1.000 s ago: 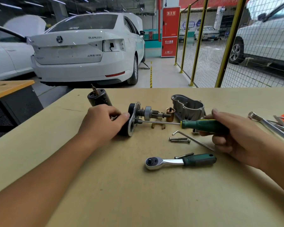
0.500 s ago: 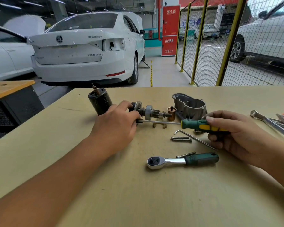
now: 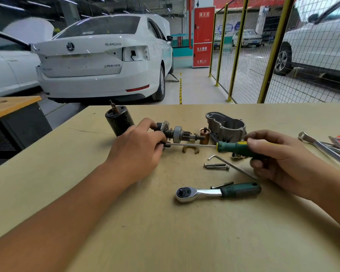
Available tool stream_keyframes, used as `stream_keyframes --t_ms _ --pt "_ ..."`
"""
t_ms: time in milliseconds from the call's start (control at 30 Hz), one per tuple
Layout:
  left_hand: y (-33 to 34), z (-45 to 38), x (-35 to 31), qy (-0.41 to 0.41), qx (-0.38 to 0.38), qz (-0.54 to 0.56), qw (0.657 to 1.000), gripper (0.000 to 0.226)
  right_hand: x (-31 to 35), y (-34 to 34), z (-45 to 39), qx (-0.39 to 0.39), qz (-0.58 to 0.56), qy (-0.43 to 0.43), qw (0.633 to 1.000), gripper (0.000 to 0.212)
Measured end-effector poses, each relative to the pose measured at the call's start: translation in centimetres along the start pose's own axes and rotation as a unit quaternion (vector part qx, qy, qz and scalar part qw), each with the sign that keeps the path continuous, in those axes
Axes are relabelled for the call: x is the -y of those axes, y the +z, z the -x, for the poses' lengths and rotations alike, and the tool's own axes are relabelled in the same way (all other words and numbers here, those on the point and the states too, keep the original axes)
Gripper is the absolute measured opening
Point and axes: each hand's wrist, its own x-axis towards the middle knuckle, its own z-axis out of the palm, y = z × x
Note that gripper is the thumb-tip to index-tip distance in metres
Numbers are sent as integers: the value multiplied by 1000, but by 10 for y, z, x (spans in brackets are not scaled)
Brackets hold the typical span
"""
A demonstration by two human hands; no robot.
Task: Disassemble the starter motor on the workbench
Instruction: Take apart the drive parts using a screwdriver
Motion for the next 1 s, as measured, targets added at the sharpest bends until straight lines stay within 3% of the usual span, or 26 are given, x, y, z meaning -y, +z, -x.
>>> stream_keyframes --t_ms 200,367,500,633,800,1000 --pt "0 -1 1 0 7 9 1000 18 2 -3 0 -11 34 -3 999 38" --pt "-3 -1 6 2 16 29 999 17 -1 -8 -1 -22 15 -33 999 50" --pt "-5 -1 13 15 43 32 998 29 1 -1 1 -17 68 -16 997 37" --pt "-9 -2 18 22 62 52 996 33 2 -3 1 -14 96 -7 995 37" --pt "-13 -3 24 40 92 67 993 41 -4 -7 -2 -31 61 -14 998 52" --pt "-15 -5 28 53 115 45 991 58 1 0 2 -6 82 27 996 37"
